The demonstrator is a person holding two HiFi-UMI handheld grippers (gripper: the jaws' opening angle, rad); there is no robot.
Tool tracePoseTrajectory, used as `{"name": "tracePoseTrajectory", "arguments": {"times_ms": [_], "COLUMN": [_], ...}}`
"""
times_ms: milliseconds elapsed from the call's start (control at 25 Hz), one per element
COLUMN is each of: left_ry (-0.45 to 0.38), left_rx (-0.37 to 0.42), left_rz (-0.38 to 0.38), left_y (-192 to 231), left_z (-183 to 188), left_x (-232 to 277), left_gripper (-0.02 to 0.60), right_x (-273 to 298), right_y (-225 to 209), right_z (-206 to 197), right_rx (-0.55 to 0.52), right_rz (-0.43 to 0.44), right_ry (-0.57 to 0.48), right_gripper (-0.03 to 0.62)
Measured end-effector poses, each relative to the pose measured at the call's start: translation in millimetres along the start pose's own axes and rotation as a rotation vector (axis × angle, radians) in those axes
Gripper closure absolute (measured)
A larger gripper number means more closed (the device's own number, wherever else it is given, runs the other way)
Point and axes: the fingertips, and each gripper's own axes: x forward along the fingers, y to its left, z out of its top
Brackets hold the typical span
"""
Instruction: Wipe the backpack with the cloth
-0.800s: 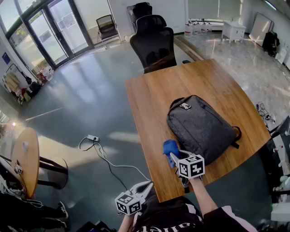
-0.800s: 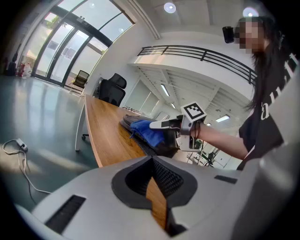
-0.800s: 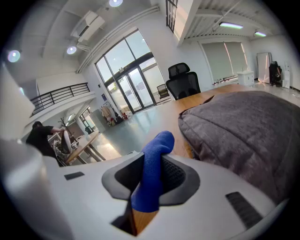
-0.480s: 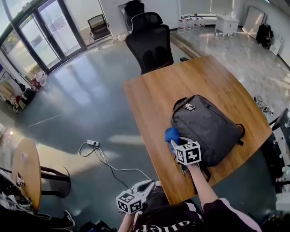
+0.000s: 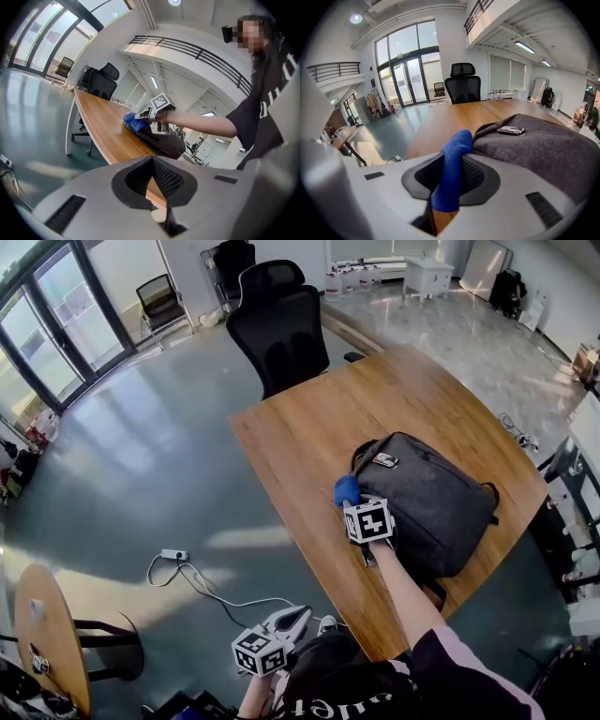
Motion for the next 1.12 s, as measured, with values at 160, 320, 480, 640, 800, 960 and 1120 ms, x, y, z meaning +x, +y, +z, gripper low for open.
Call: {"name": "tracePoseTrajectory", "arguments": {"times_ms": [160,320,480,640,800,960,1120], "left_ry": [0.006,0.026,0.053,0.071,0.091,0.104,0.097], "left_rx": [0.006,0.017,0.041,0.05,0.06,0.071,0.078], "left_rz": [-0.024,-0.064,-0.107,-0.133,-0.152,-0.155,-0.144], "left_y": [17.9,20.8,17.2,13.6,3.0,-7.2,-21.5], "left_z": [10.6,15.7,17.7,15.5,10.2,6.0,3.4], "left_x": [5.1,13.6,24.7,36.1,45.9,56.2,66.2], "left_gripper": [0.581,0.581,0.581,0.581,0.581,0.581,0.581], "right_x": [-9.6,-34.4,-65.6,-97.6,-129.7,-153.5,-180.3], "right_y": [-1.4,-9.5,-18.9,-29.8,-42.9,-54.7,-68.0], "right_z": [-18.4,-40.7,-64.7,-98.4,-128.3,-149.7,-173.5], "right_rx": [-0.003,-0.01,0.03,0.069,0.097,0.12,0.149], "right_rz": [0.002,-0.034,-0.06,-0.087,-0.114,-0.116,-0.103], "right_ry": [0.022,0.039,0.034,0.041,0.049,0.048,0.047], "right_gripper": [0.499,0.499,0.499,0.499,0.499,0.499,0.499]}}
